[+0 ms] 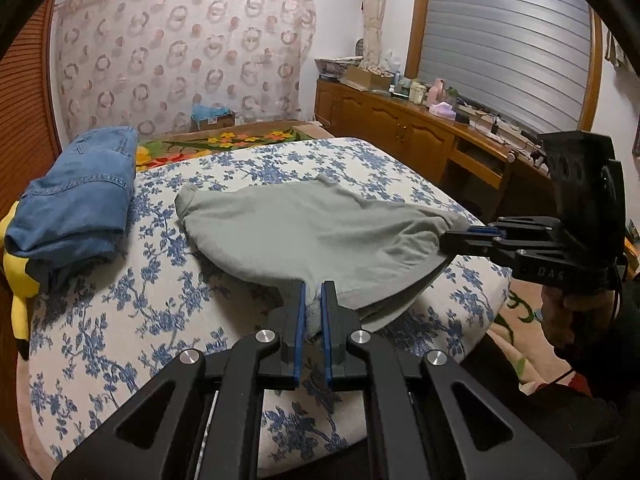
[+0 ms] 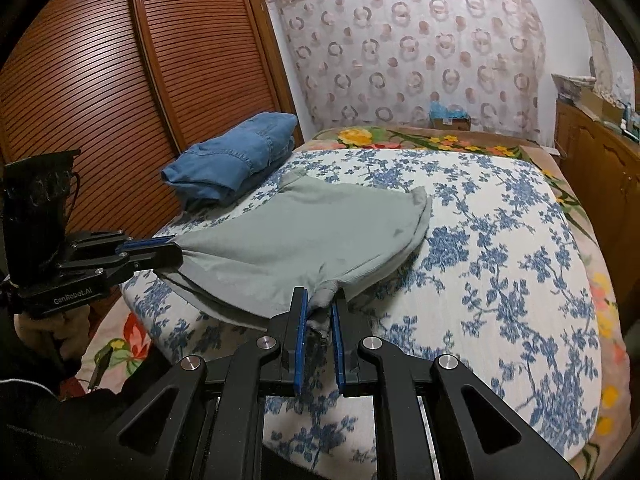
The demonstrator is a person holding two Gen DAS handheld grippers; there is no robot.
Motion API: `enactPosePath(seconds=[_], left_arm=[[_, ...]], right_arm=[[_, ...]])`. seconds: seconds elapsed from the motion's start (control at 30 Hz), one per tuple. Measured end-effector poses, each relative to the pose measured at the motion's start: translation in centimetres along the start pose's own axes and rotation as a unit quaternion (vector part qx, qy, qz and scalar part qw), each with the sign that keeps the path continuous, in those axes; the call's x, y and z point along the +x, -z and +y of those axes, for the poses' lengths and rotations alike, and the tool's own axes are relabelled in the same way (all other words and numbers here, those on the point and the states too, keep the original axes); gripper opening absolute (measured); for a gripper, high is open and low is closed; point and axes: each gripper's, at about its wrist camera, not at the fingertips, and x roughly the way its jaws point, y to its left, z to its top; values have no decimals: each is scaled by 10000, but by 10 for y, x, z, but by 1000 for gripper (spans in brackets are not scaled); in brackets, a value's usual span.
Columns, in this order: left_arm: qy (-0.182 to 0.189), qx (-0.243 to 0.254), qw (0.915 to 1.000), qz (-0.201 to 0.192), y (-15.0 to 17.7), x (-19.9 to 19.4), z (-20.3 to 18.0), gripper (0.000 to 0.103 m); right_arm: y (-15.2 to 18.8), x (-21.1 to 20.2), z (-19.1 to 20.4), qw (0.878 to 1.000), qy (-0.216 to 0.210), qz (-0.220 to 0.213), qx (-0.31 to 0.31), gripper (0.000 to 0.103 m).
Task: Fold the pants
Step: 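Lower the held hem over the shorts with both tools, folding them in half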
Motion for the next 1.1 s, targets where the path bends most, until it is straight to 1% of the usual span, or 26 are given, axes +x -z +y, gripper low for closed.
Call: enactPosePath(seconds=[0.23,0.53,0.63,0.8,0.87,1.1], left_arm=[[9,16,9999,-99,-1,-12,-4,8],[32,65,9996,-274,-7,-27,-9,8],[27,64,9997,-254,-7,-24,-7,8],[-44,-160,9997,-158,-13,-5,8,8],[-104,-212,9996,-154,-20,3,15,8],[-317,-220,9990,-226,-46,26,33,8]], right_arm=[[4,-13,6,10000,-80,-19,20,11],[1,-35,11,9996,-99,-272,-25,11],[1,-37,9,9995,-95,-303,-19,11],[-5,-18,1,9992,-115,-347,135,11],[-11,-6,-2,9992,-102,-353,171,11],[-40,35,-19,9989,50,-416,209,11]])
